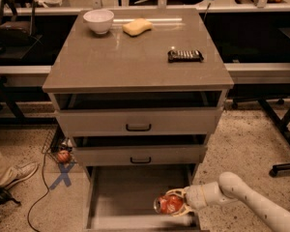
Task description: Pick coke can from bottom drawer and place on counter
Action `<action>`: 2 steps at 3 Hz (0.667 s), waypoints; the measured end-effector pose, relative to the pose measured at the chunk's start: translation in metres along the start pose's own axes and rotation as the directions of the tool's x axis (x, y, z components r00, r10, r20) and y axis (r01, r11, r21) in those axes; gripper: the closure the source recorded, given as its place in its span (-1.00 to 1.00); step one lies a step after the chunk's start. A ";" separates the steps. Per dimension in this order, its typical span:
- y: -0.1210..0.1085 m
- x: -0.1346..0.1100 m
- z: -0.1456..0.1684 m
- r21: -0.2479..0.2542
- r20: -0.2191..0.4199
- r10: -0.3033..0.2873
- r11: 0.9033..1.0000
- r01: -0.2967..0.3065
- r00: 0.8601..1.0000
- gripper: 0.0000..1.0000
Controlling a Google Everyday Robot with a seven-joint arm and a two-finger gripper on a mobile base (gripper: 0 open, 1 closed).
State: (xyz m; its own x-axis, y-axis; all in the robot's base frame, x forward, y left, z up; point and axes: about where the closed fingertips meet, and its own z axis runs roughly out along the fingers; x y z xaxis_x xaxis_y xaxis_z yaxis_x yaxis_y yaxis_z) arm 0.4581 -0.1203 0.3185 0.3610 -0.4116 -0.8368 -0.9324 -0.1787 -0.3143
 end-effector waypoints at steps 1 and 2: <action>-0.001 -0.001 0.000 0.004 -0.002 0.002 1.000 -0.002 1.000 1.00; -0.021 -0.040 -0.052 0.062 -0.088 -0.048 0.997 0.053 0.995 1.00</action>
Offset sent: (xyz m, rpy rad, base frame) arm 0.0202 -0.0608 0.1407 -0.1340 -0.2132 -0.1235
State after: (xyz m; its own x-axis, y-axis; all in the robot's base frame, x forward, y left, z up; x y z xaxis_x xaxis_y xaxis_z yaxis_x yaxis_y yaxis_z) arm 0.4644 -0.1461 0.3821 0.4053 -0.4797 -0.7783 -0.9113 -0.1444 -0.3856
